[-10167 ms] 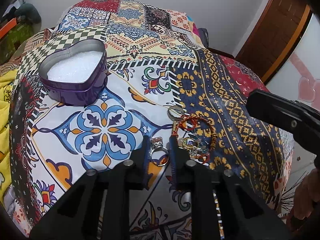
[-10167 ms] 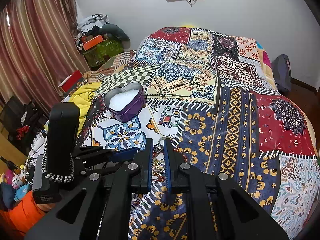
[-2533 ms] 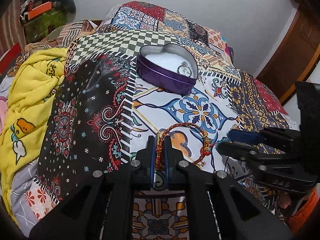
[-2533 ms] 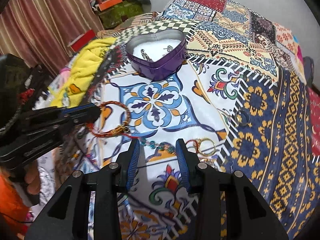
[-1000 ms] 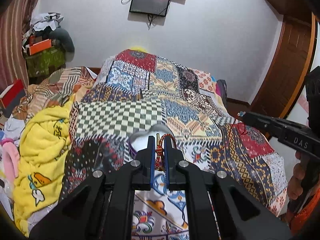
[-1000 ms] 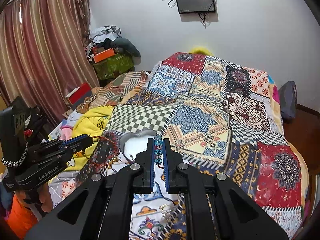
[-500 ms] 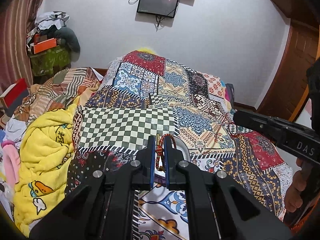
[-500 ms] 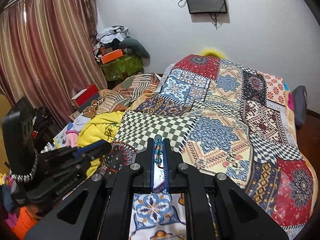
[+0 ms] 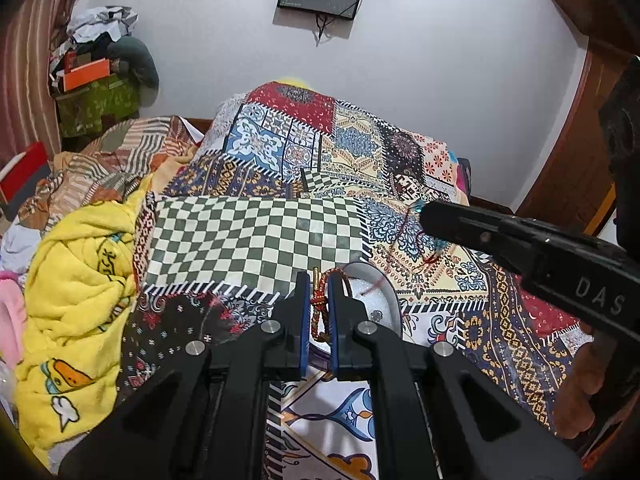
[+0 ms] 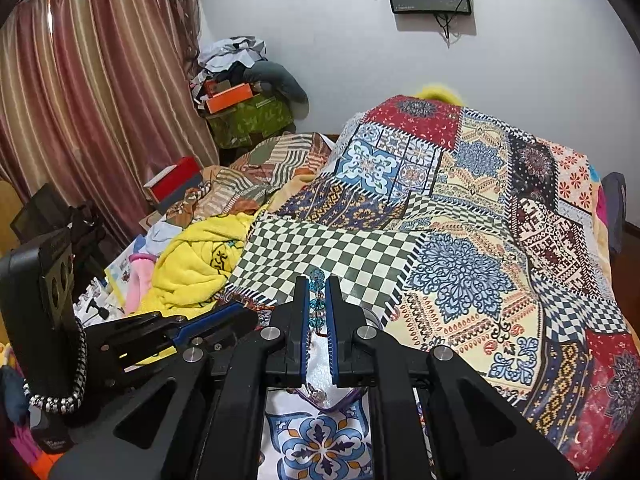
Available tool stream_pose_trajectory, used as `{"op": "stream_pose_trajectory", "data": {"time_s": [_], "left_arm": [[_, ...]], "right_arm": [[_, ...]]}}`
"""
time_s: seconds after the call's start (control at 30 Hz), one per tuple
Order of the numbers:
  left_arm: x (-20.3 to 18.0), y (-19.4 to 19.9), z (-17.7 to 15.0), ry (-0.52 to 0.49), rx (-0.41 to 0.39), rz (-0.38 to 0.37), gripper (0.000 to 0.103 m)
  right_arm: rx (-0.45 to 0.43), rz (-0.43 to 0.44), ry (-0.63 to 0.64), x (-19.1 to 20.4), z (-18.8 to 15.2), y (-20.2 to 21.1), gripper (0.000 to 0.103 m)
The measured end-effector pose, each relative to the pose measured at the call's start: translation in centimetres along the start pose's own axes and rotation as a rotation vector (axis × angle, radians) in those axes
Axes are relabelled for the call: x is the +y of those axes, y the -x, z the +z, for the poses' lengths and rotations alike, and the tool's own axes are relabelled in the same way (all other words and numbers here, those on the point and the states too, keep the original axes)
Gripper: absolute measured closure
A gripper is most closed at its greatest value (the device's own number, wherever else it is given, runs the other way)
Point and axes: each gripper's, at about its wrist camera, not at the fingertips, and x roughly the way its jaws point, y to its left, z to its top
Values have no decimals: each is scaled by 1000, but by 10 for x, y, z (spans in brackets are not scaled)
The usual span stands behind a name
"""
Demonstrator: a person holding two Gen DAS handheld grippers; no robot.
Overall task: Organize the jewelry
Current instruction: 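Lower both bracelets into the heart tin and open both grippers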
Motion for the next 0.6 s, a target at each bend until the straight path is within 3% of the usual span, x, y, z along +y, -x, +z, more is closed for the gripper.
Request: {"op": "stream_pose_trajectory", "data": {"time_s": [0.6], "left_arm": [[3, -46, -9, 7, 82, 4, 97]], "right_arm": [[129, -58, -2, -17, -18, -54, 96]]}}
